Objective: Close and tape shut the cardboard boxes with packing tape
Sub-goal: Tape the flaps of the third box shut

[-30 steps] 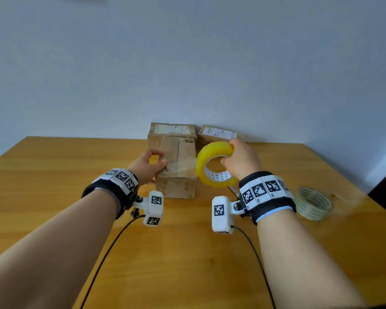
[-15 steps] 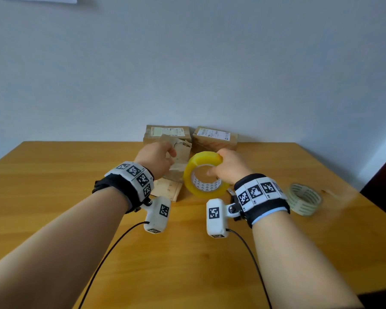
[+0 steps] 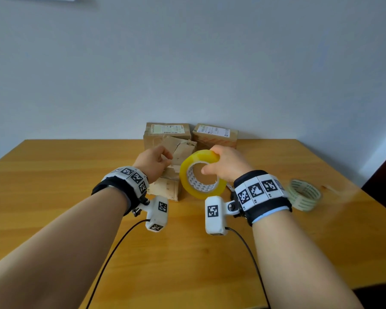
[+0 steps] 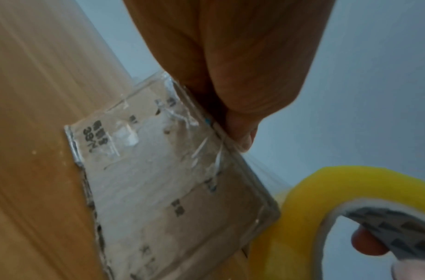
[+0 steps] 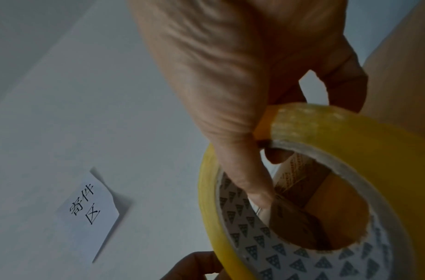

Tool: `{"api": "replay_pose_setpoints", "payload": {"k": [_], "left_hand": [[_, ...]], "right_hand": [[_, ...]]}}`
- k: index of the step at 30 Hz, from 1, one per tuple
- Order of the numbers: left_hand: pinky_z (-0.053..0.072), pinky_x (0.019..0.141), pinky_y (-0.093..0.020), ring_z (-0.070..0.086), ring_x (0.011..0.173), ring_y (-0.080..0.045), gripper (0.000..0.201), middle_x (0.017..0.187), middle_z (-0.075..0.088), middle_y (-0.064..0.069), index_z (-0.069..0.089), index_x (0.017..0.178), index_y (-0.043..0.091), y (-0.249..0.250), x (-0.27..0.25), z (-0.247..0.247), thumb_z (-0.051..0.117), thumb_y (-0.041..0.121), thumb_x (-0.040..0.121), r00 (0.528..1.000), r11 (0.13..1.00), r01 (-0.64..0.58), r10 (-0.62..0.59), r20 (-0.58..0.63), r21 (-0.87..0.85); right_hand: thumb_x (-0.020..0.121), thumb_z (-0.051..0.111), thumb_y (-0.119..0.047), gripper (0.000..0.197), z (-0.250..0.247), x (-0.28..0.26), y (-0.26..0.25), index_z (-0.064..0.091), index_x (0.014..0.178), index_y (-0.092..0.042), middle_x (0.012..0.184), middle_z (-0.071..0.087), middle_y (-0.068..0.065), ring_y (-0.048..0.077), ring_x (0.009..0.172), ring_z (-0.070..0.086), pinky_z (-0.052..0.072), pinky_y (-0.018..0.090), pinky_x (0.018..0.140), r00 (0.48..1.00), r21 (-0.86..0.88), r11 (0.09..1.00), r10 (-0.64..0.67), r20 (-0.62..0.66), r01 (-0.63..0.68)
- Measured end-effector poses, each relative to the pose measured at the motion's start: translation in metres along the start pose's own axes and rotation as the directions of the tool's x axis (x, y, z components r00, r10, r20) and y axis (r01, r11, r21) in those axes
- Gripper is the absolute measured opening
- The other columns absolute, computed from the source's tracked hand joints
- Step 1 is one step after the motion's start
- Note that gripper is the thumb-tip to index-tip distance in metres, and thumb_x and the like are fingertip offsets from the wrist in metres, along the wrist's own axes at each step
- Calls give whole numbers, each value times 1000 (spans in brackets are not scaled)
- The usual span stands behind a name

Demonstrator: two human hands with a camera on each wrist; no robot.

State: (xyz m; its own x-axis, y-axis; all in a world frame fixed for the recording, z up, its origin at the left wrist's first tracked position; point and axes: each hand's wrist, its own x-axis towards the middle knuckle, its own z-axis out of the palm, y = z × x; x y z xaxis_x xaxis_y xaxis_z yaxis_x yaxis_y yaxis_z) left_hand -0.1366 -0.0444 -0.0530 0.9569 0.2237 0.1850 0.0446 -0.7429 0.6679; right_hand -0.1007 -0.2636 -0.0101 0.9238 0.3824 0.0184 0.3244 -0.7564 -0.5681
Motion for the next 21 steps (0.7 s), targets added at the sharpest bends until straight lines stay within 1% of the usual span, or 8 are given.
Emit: {"api": "replay_pose_setpoints", "payload": {"k": [3, 5, 10, 14, 16, 18, 20, 21], "left_hand": [[41, 53, -23, 51, 64, -13, 6, 74, 54, 3, 59, 98, 22, 0, 0, 3, 57, 18, 96, 1000, 999, -2, 2, 2, 45], [37, 52, -22, 51, 65, -10, 6, 76, 55, 5, 58, 95, 22, 0, -1, 7, 56, 17, 97, 1000, 997, -8, 8, 2, 77], [37, 54, -22, 53, 71, -11, 4, 80, 57, 6, 58, 93, 20, -1, -1, 8, 58, 18, 97, 1000, 997, -19, 19, 9, 76], [37, 56, -20, 51, 71, -6, 7, 83, 58, 7, 60, 95, 19, 3, -4, 6, 58, 24, 98, 995, 991, -74, 65, 81, 116], [38, 56, -22, 51, 70, -7, 8, 83, 58, 6, 60, 96, 18, 4, -5, 5, 59, 26, 97, 993, 990, -77, 65, 100, 119], [38, 56, -23, 51, 70, -9, 8, 82, 58, 5, 61, 96, 19, 6, -5, 4, 61, 27, 96, 993, 989, -67, 52, 109, 133], [39, 56, -24, 52, 70, -11, 8, 83, 59, 4, 61, 96, 19, 6, -4, 5, 62, 27, 95, 994, 990, -51, 38, 103, 129], [40, 56, -24, 52, 70, -11, 7, 83, 59, 3, 62, 95, 19, 6, -4, 6, 63, 26, 95, 995, 992, -45, 34, 95, 119]], "right_hand": [[85, 80, -29, 25, 0, -2, 2, 63, 102, -25, 98, 65, -4, 17, 91, 62, 48, 34, 71, 1000, 4, 1000, 15, 9, -15], [84, 80, -26, 24, 1, -3, 2, 63, 102, -23, 99, 66, -2, 19, 91, 63, 51, 37, 74, 1000, -10, 1000, 20, 2, -20], [81, 84, -28, 33, 5, -4, 9, 62, 105, -25, 100, 65, -4, 19, 93, 64, 50, 35, 73, 999, -38, 999, 34, -11, -34], [77, 88, -33, 47, 11, -10, 13, 60, 114, -21, 106, 65, -2, 20, 97, 64, 55, 43, 85, 990, -65, 992, 112, 79, -107], [78, 88, -38, 54, 9, -11, 12, 59, 120, -21, 113, 65, -1, 20, 100, 63, 55, 42, 88, 984, -86, 989, 127, 128, -117], [79, 83, -51, 64, 0, -14, 11, 58, 130, -21, 124, 64, -1, 19, 107, 62, 53, 39, 89, 979, -86, 990, 120, 164, -107], [85, 69, -65, 74, -10, -16, 13, 55, 141, -19, 138, 61, 1, 22, 120, 60, 51, 39, 95, 977, -72, 989, 137, 165, -127], [90, 60, -67, 73, -15, -18, 15, 55, 142, -15, 139, 61, 4, 25, 122, 61, 52, 41, 98, 974, -76, 986, 162, 156, -151]]}}
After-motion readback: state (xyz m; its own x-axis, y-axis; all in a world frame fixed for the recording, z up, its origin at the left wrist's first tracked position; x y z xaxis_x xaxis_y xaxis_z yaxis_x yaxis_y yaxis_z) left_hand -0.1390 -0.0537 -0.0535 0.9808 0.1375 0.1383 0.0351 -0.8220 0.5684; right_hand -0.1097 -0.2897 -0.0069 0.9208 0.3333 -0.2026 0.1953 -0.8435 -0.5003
